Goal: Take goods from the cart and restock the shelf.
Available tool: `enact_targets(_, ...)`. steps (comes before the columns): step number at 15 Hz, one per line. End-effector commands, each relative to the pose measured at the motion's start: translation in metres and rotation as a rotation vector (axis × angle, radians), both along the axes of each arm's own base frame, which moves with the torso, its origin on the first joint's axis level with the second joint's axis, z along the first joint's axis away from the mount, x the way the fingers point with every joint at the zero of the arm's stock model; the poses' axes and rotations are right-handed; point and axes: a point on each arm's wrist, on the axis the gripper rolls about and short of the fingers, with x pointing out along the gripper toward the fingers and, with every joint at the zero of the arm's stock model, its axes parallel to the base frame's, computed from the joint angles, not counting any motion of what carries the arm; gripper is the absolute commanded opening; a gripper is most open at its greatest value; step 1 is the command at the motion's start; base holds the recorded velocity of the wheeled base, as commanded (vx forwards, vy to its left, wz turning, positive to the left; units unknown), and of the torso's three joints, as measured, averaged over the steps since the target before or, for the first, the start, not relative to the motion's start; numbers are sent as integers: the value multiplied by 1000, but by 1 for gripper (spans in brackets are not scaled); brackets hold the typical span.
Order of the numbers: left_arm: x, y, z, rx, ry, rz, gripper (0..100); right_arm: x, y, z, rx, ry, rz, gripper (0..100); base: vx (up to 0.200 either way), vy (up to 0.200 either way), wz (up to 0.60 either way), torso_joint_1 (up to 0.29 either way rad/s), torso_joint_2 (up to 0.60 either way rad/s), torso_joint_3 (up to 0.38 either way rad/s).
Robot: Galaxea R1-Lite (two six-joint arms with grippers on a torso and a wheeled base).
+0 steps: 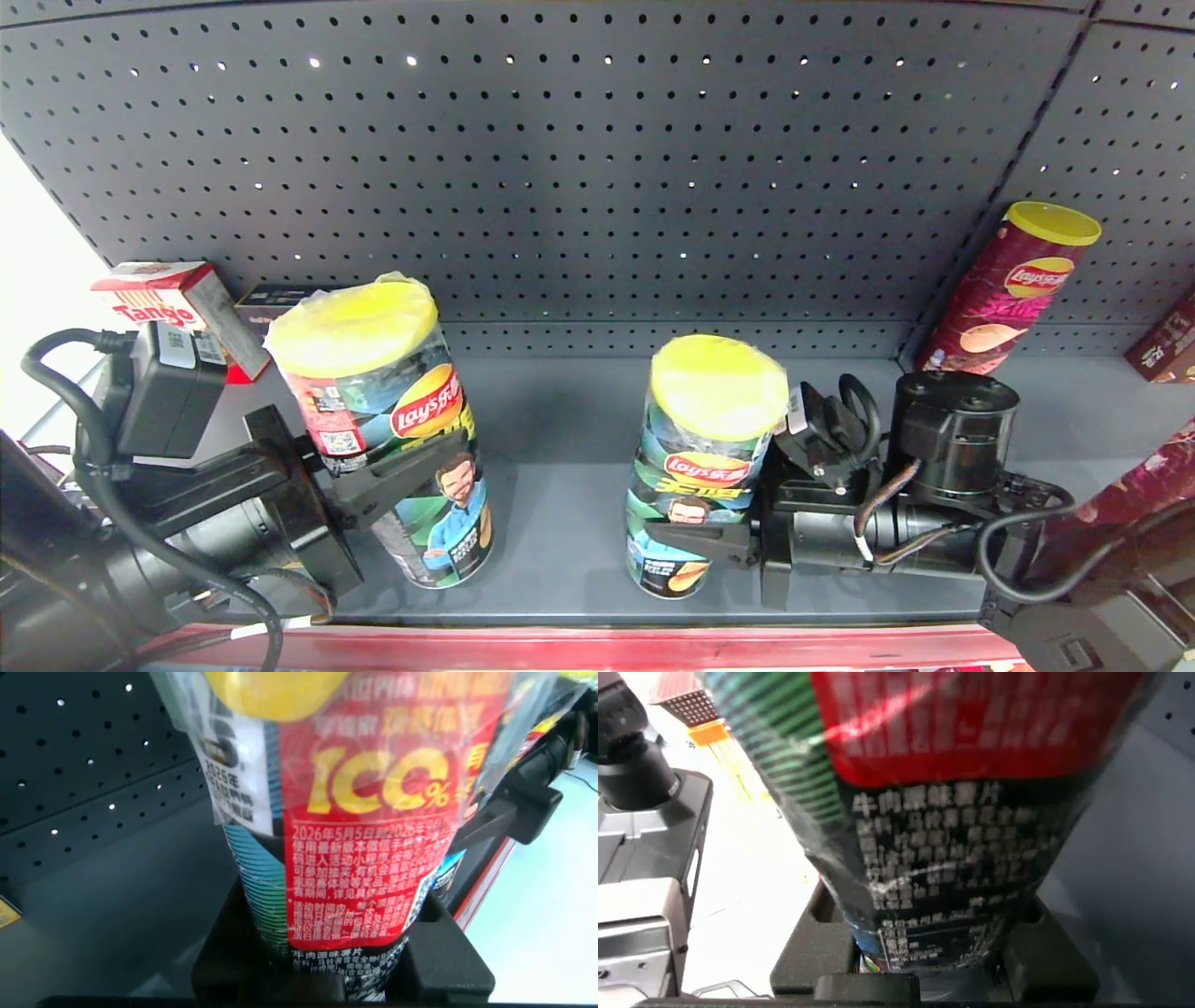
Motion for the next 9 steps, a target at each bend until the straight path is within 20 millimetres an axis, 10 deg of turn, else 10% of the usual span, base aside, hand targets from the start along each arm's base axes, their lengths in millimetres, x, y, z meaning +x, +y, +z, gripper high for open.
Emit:
enact_targets(1,0,0,0,1,2,-1,0,7,1,-9,-18,11,-11,0,0,0,0,0,0,0)
enact_targets(2,0,0,0,1,2,1,0,10,1,-11,-25,-2,-14,100,0,0,0,0,0,0)
enact_targets(9,0,0,-1,1,2,1,0,6,-6,3,-8,-50,-37,100,0,0,0,0,0,0)
